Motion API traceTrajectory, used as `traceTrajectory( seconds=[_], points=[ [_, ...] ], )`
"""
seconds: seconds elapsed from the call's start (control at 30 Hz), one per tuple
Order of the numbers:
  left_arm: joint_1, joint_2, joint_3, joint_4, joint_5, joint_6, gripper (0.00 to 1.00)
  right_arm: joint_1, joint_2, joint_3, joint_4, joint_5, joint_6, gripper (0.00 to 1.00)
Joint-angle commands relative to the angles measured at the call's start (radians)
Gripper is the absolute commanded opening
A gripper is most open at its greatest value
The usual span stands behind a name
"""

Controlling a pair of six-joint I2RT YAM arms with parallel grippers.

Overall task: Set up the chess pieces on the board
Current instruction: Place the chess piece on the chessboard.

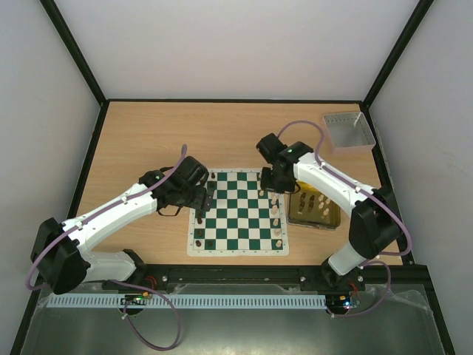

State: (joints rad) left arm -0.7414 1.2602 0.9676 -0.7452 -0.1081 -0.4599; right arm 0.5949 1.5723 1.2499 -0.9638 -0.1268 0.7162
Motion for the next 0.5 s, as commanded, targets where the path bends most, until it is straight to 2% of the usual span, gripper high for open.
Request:
traceTrajectory(
  seconds=[0.0, 0.47],
  points=[
    [-0.004, 0.014, -0.012, 0.000, 0.005, 0.005, 0.99, 0.054, 0.034, -0.011, -0.010, -0.014, 0.038, 0.02],
    [-0.003, 0.015, -0.012, 0.000, 0.004, 0.005, 0.99, 0.066, 0.163, -0.017, 0.046, -0.042, 0.004, 0.02]
  ],
)
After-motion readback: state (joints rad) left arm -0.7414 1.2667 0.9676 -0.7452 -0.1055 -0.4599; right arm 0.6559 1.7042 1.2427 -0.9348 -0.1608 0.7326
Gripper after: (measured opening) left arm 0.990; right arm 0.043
